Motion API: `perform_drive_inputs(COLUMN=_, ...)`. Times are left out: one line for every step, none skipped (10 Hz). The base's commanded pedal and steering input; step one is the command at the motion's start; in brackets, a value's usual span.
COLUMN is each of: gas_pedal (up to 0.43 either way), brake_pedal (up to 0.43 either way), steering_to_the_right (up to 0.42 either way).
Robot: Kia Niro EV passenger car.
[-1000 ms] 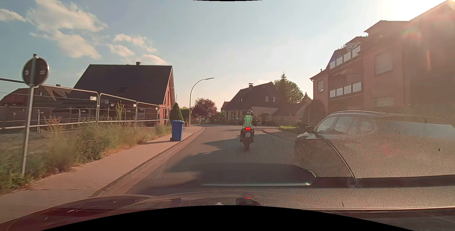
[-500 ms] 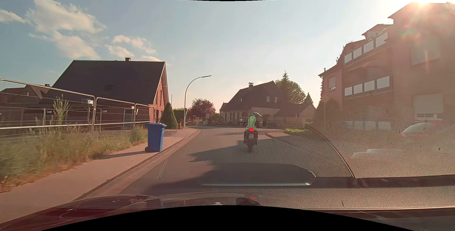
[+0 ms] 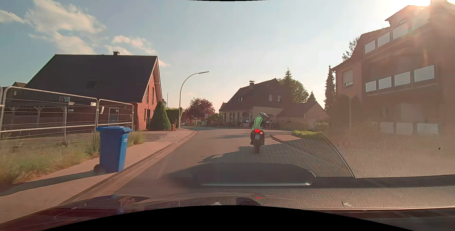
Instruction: Follow the waypoints while adhering to traffic rules and regulations
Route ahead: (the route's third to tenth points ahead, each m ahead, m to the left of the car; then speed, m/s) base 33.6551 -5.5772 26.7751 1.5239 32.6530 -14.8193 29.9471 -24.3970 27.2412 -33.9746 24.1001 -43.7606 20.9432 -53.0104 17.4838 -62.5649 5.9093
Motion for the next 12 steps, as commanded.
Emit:
perform_drive_inputs(gas_pedal=0.098, brake_pedal=0.000, steering_to_the_right=-0.003)
perform_drive_inputs(gas_pedal=0.087, brake_pedal=0.000, steering_to_the_right=-0.003)
perform_drive_inputs(gas_pedal=0.087, brake_pedal=0.000, steering_to_the_right=-0.003)
perform_drive_inputs(gas_pedal=0.087, brake_pedal=0.000, steering_to_the_right=-0.004)
perform_drive_inputs(gas_pedal=0.087, brake_pedal=0.000, steering_to_the_right=-0.004)
perform_drive_inputs(gas_pedal=0.087, brake_pedal=0.000, steering_to_the_right=-0.005)
perform_drive_inputs(gas_pedal=0.098, brake_pedal=0.000, steering_to_the_right=-0.005)
perform_drive_inputs(gas_pedal=0.118, brake_pedal=0.000, steering_to_the_right=-0.005)
perform_drive_inputs(gas_pedal=0.118, brake_pedal=0.000, steering_to_the_right=-0.005)
perform_drive_inputs(gas_pedal=0.118, brake_pedal=0.000, steering_to_the_right=-0.005)
perform_drive_inputs(gas_pedal=0.118, brake_pedal=0.000, steering_to_the_right=-0.005)
perform_drive_inputs(gas_pedal=0.118, brake_pedal=0.000, steering_to_the_right=-0.005)
